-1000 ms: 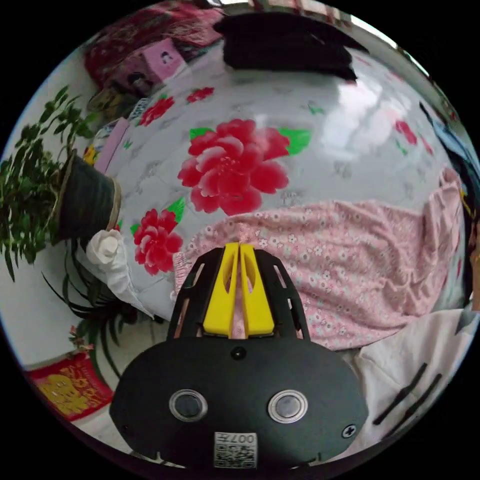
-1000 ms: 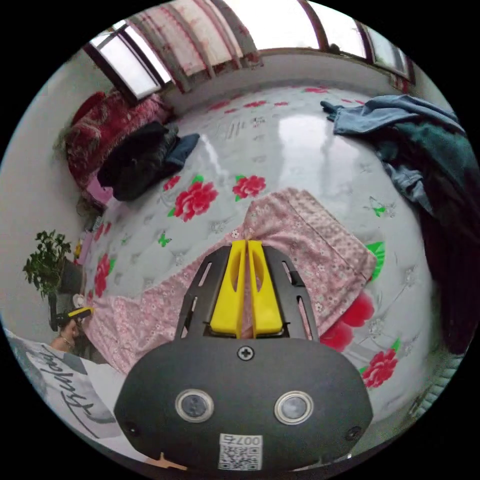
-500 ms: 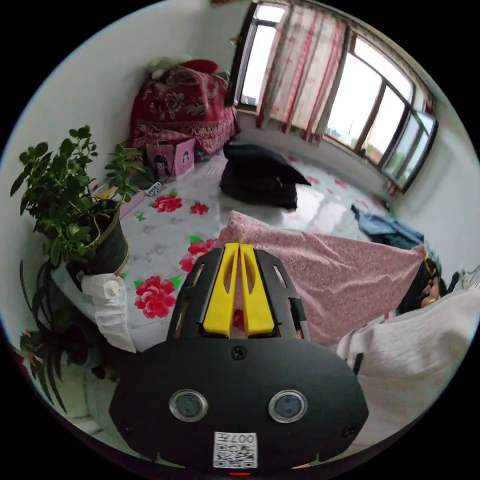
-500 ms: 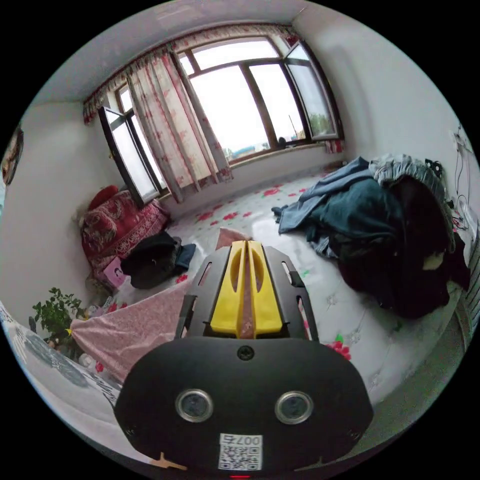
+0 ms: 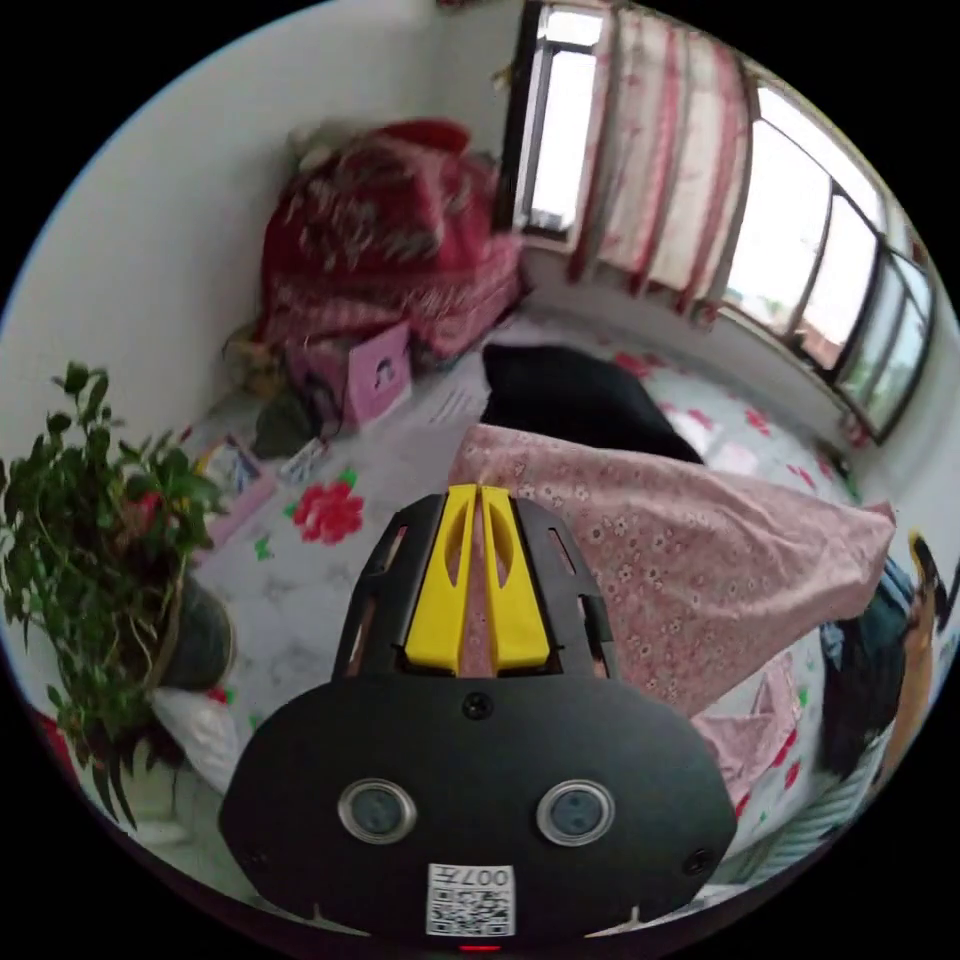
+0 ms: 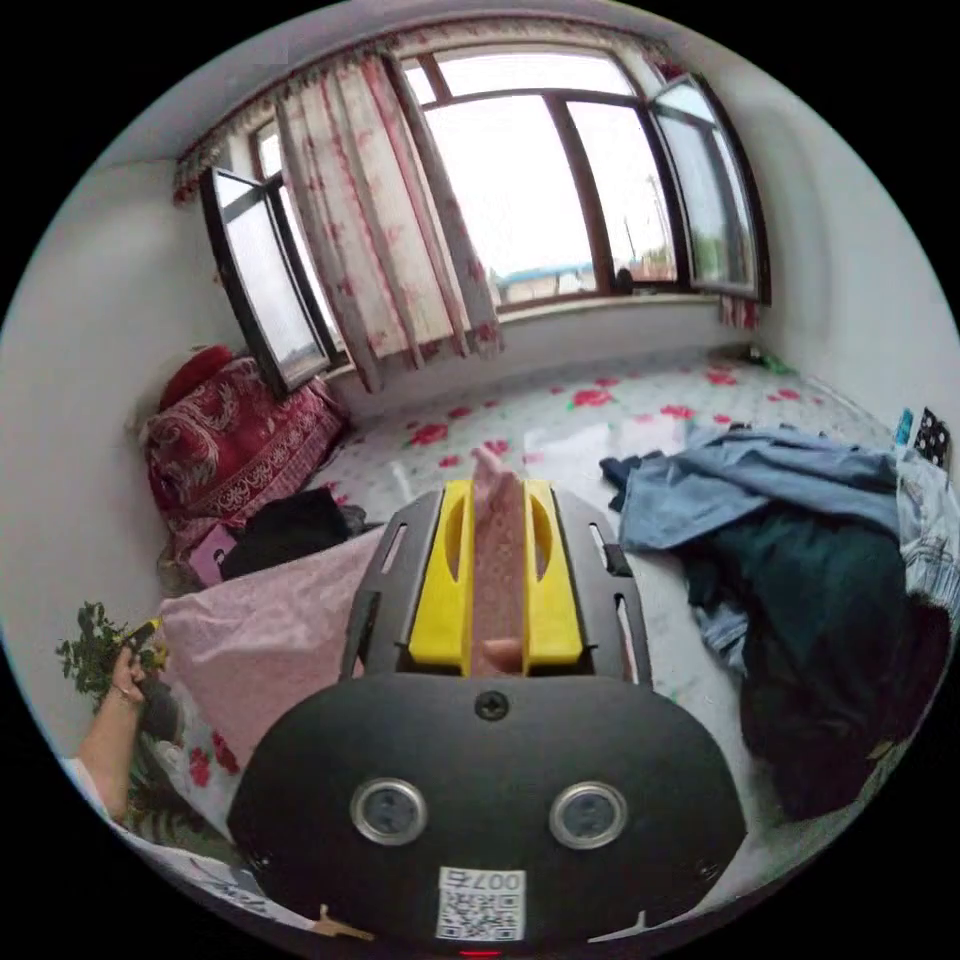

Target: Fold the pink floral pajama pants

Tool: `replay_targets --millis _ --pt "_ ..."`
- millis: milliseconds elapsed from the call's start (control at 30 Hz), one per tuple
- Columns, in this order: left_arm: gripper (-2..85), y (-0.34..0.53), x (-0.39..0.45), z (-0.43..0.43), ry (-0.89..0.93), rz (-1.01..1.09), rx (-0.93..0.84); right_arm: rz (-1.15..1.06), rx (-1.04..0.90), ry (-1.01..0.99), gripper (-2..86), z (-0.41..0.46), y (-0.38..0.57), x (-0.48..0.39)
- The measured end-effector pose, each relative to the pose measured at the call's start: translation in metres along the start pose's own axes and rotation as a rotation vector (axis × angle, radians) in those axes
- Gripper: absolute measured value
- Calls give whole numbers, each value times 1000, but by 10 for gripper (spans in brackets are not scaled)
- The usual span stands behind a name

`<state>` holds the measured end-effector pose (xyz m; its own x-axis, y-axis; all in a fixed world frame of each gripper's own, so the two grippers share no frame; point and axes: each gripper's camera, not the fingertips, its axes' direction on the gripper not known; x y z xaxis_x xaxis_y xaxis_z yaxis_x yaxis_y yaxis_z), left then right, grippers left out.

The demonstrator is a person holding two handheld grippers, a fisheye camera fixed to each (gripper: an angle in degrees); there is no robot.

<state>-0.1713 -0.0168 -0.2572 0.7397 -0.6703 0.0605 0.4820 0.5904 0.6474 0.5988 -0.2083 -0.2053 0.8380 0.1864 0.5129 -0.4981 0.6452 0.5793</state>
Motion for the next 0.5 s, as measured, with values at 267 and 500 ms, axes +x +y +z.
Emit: replay_targets --millis 267,500 --pt "-4 146 -68 84 -114 -29 -257 111 -411 125 82 41 226 90" --pt "76 171 -100 118 71 -157 -326 409 -477 159 87 17 297 165"
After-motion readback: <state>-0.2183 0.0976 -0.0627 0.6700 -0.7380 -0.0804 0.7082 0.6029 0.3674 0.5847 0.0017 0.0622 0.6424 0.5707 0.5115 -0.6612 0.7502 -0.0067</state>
